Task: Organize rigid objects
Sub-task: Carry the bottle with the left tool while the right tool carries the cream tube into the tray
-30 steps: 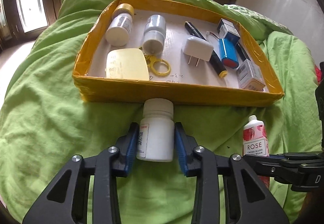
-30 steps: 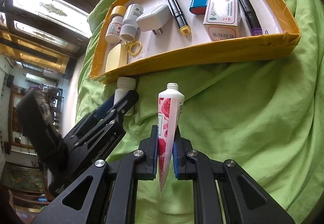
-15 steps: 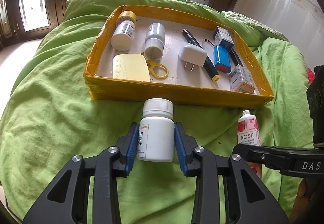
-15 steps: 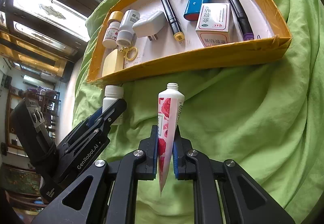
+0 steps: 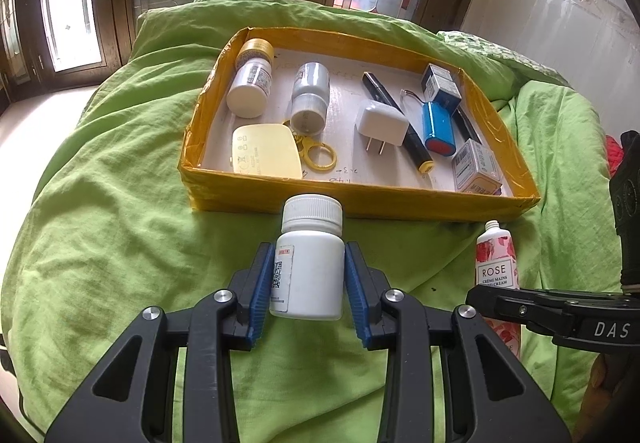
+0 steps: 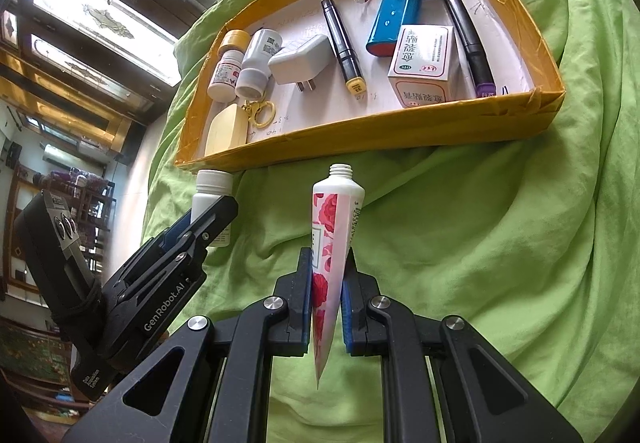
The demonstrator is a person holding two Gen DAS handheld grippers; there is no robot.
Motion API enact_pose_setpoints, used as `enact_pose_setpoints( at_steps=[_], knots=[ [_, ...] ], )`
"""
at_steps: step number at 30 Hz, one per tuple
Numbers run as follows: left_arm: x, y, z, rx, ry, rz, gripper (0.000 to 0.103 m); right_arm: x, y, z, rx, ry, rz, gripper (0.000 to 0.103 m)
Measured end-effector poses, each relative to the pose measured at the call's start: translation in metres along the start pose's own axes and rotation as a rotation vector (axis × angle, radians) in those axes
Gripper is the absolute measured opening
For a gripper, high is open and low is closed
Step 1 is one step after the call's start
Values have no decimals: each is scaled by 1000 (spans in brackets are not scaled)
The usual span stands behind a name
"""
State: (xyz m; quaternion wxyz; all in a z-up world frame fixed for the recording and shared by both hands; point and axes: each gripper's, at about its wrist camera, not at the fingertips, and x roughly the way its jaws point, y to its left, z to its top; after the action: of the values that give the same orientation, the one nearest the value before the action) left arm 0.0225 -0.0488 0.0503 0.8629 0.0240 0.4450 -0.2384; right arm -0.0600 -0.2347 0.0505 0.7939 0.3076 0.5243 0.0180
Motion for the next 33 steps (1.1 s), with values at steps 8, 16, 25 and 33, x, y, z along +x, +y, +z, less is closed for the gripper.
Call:
enact_pose_setpoints(
  at_steps=[8,16,25,33],
  knots=[
    [-5,-5,0,16,-9,-11,33,-11,-1,2,1,-34,10,11],
    [-8,-6,1,4,-9,-40,33,-28,0,12,0,-95,13,11],
    [-6,-6,3,-10,1,-78,33,-51,-6,37,24,-198,-1,11],
    [-6,-11,4,-3,0,-102,33,-26,9,72,23,-76,135,11]
  ],
)
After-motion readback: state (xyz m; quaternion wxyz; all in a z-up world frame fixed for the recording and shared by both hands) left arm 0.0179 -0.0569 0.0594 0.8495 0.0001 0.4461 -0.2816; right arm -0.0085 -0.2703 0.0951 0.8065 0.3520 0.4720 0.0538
